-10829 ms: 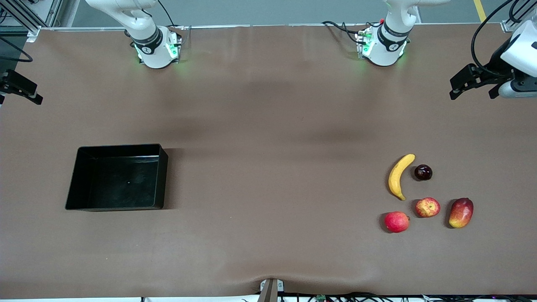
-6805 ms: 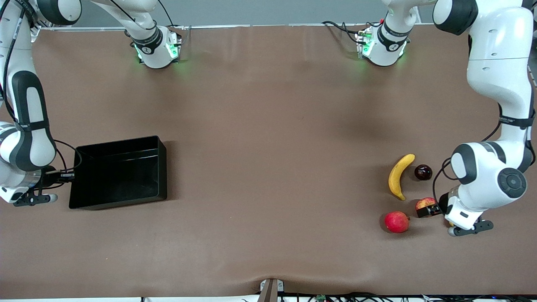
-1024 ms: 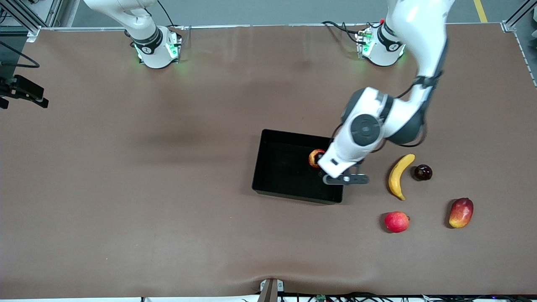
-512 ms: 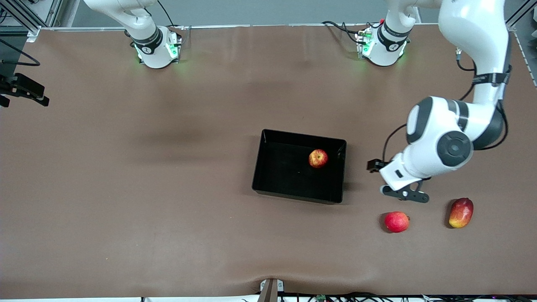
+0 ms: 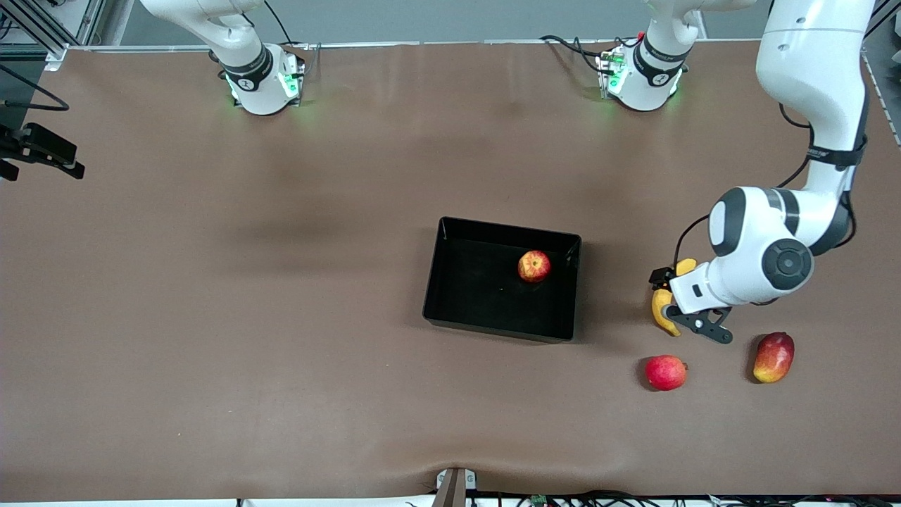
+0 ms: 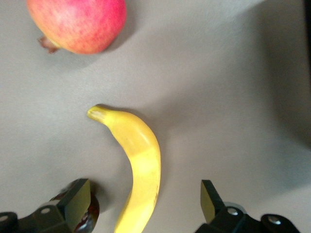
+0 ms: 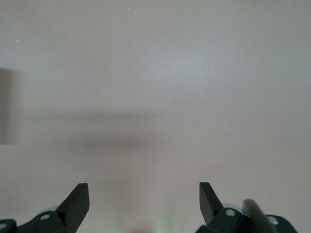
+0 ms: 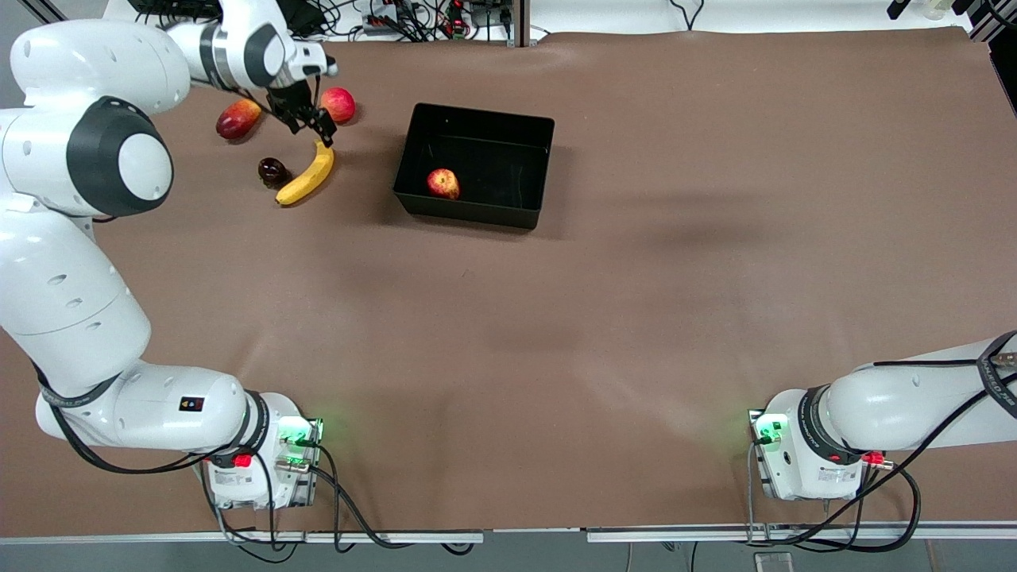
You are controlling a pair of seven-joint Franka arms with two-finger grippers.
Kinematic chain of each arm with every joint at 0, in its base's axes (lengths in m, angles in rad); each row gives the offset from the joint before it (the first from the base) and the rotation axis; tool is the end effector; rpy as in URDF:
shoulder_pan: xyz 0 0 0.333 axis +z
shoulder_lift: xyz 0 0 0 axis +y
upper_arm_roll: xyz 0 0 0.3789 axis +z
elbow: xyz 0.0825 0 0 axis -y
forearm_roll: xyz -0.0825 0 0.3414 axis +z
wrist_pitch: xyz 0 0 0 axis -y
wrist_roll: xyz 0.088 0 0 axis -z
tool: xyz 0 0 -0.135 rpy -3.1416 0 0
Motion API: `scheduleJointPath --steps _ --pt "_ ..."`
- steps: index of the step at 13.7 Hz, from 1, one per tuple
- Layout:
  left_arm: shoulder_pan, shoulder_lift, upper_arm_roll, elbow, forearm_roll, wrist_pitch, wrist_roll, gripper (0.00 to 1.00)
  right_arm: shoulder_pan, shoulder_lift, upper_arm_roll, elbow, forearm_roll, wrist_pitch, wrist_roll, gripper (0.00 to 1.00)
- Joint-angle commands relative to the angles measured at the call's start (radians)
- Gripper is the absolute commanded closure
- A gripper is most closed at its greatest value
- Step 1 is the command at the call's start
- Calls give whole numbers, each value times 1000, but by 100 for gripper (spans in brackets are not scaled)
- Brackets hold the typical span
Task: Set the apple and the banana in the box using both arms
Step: 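Move the left gripper to the yellow banana and grasp it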
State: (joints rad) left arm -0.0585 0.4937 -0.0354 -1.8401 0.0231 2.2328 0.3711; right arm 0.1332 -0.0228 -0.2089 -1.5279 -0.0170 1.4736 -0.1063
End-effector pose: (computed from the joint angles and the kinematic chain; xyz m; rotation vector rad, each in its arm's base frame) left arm 0.6275 -0.0556 0.3082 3.0360 -0.7377 -0.1559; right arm 0.4912 -0.0413 0.6805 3.1316 0.0460 -0.0516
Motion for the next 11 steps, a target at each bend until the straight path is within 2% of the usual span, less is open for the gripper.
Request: scheduleJointPath --steps 1,3,4,6,7,8,9,11 --pt "17 -1 -11 -73 24 86 6 0 3 -26 0 -21 17 11 -3 0" --pt "19 5 -8 -109 26 123 8 0 3 -26 0 -18 31 11 -3 0" --pt "19 9 -8 -122 29 136 12 7 3 -26 0 -17 31 13 -3 0" --pt "17 26 -8 -126 29 146 12 32 3 -26 2 -12 31 13 -3 0" --pt "17 28 -8 -133 29 154 12 42 2 -26 2 -14 31 13 -4 0" --pt "17 31 -6 -133 29 156 12 47 -1 -26 0 -14 31 11 -4 0" --pt "19 29 -6 -133 29 157 11 60 -1 -26 0 -14 31 8 -4 0" --pt "16 14 -6 -133 29 143 3 96 -23 -25 8 -15 32 7 -3 0"
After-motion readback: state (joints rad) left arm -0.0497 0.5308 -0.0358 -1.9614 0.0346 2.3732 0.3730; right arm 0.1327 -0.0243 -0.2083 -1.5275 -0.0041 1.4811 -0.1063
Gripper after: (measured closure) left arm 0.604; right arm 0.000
